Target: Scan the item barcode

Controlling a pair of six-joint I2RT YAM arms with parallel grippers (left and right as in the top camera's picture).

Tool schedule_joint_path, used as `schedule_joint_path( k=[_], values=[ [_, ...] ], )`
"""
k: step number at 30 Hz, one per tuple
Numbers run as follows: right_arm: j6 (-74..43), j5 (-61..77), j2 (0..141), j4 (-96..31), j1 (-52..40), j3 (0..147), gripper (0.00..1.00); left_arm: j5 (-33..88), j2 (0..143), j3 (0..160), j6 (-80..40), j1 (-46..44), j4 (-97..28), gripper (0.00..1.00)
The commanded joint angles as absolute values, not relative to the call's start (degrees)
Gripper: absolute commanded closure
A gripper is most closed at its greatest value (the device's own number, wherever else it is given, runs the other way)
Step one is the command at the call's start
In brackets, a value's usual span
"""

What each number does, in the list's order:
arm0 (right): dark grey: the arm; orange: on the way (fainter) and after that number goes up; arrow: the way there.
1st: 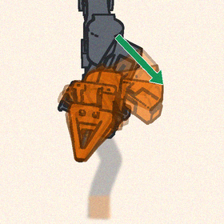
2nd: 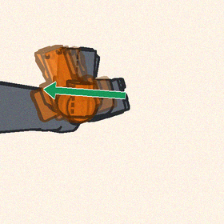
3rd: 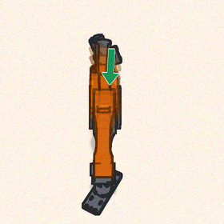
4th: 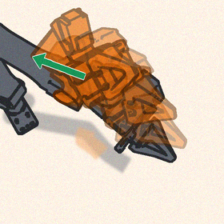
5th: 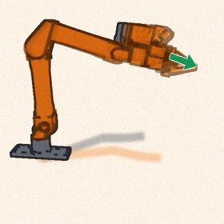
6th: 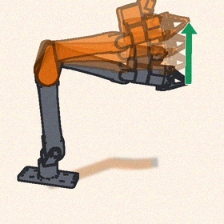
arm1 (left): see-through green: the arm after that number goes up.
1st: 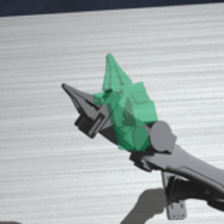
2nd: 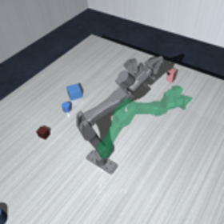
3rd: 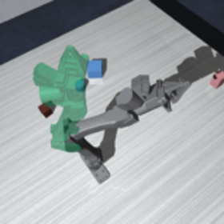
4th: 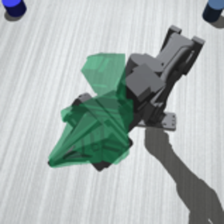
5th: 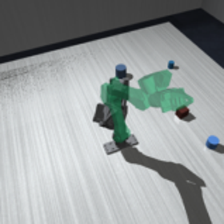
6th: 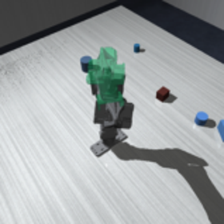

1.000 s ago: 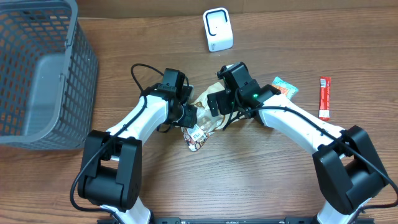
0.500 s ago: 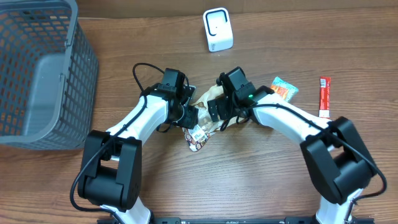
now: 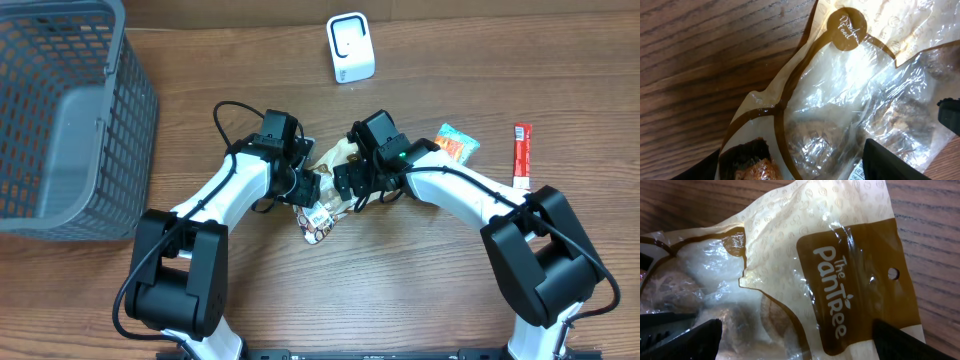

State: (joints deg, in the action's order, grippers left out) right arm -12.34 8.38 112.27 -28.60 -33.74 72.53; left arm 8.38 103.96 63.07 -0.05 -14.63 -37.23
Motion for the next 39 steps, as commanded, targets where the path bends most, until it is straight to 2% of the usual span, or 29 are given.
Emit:
schedule_joint_path(
  k=[1,4,13,16,21,27,35,39],
  values=[
    [-12.2,9.1,112.3,-26.4,-33.8,72.3,0.03,9.3,104.2,62.7,-2.4,-14.7,-37.2,0.31],
    [-12.1,9.1,112.2,-24.6,-33.8,72.7,0.05,9.3,104.2,63.6,-3.2,-14.4,-38.2,0.17],
    [-12.1,7.9,112.1,-24.5,-33.7,73.9,0.04,15.2,104.1,73.2,-5.6,-12.7,-47.7,0.13],
    [-12.1,6.0,112.2,-24.7,-33.7,73.8,0.01,14.6,104.1,74.4,-8.8,-12.7,-49.7,0.10],
    [-12.1,4.5,112.4,-24.5,-33.7,72.6,0.00,14.4,104.1,72.8,-16.3,-12.8,-53.3,0.12],
    [-12.1,4.7,115.0,-24.6,-33.7,72.5,0.00,12.2,104.1,66.8,-21.6,-12.7,-49.3,0.18],
    [-12.2,7.2,115.5,-26.9,-33.7,72.4,0.00,9.4,104.1,61.9,-21.9,-12.7,-43.6,0.26],
    [-13.9,7.2,115.5,-28.6,-33.7,72.4,0.00,9.4,104.2,60.2,-21.9,-12.8,-41.5,0.27]
  ],
)
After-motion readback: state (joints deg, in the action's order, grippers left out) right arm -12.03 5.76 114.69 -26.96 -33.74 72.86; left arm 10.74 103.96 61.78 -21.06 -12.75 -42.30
